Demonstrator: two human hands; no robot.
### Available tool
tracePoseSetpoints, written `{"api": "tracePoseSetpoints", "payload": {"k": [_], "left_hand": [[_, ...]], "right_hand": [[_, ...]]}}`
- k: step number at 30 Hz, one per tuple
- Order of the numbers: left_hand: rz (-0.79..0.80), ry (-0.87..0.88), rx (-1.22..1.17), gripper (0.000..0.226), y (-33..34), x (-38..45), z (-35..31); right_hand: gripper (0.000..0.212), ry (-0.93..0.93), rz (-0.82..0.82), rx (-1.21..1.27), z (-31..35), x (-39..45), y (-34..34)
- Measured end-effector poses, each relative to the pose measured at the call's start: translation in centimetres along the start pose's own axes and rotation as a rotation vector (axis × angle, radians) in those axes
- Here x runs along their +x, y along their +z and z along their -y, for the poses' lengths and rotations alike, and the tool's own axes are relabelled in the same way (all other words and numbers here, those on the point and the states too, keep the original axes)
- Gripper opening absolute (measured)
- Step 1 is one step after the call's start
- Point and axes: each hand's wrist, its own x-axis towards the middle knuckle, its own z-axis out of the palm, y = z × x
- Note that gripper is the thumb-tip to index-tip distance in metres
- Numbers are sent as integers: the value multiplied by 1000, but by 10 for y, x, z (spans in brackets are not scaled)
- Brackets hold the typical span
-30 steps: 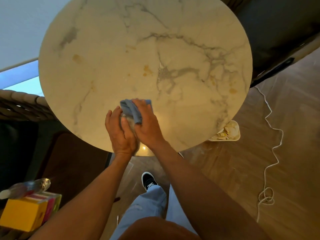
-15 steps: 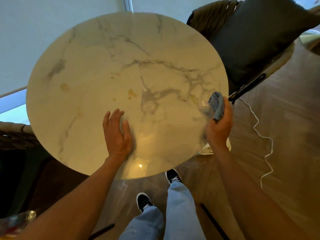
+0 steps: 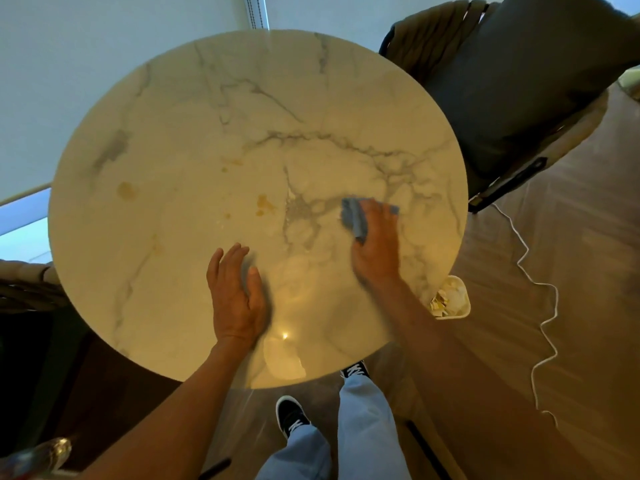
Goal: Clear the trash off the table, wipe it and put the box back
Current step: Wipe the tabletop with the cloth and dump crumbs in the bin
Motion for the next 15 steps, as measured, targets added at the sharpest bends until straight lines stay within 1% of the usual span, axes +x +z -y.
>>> {"api": "tracePoseSetpoints", "payload": {"k": [3,5,7,9,12,13,15], "left_hand": [[-25,-36,-32,52,0,0,-1],[-61,-34,-47,54,0,0,0],[-116,-43,-71,54,1,2,1],[-174,-83,-97,55,1,3,1],[-158,-81,-81,54,0,2,2],[-149,-78,-73,54,0,2,3],[-138,-74,-62,54,0,2,4]], "right_hand": [[58,-178,156,29,30,-18,47],[54,-228,285,130,59,-28,64],[46,-229,399,247,90,-40,74],[45,-148,444,403,110,-49,75],[41,130,379,652,112,-45,54],[40,196,314,698,106,-41,43],[40,248,116,713,86,-37,15]]}}
